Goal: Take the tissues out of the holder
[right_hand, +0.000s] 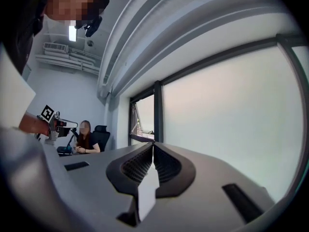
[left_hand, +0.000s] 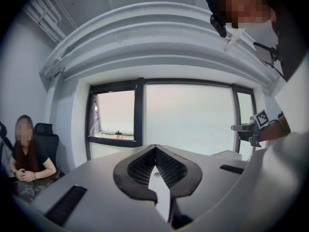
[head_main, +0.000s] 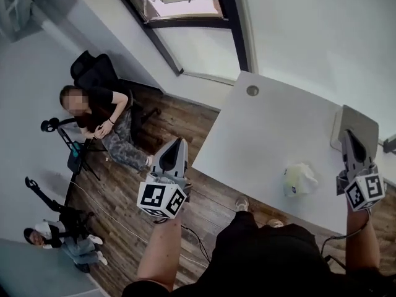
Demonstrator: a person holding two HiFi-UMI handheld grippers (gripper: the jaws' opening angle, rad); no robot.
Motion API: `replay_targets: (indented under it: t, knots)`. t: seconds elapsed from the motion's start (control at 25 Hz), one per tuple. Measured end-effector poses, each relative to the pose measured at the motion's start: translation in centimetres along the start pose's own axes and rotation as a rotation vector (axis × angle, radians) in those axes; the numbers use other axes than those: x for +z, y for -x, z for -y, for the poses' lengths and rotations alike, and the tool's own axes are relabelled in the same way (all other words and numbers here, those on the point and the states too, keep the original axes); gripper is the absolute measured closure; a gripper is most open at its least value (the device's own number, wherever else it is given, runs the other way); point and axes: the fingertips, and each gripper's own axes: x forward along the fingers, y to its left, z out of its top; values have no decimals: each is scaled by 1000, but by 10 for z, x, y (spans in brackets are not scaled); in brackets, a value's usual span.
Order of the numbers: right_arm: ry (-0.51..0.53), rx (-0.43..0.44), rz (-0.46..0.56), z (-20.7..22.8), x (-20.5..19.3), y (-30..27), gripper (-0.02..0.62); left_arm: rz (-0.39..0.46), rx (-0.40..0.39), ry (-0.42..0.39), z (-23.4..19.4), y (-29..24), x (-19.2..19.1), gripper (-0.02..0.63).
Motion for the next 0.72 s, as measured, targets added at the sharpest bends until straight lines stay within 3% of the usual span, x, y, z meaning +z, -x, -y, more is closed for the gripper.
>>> replay_targets:
  t: [0.2,0.32,0.52,0.72]
  knots:
    - [32,-166,-4,1,-2,20,591,-30,-238,-4,20,-71,-15,601]
    - [-6,-252,-9,-9,-5,38,591,-28,-352,-6,34,-101,-16,601]
    - [-26,-351,-48,-34,-17,65,591,-27,-513,1,72,-134,-22,601]
    - [-28,-402,-79,-50,-18,87,591,-63,-620,42,112,-143,-35,601]
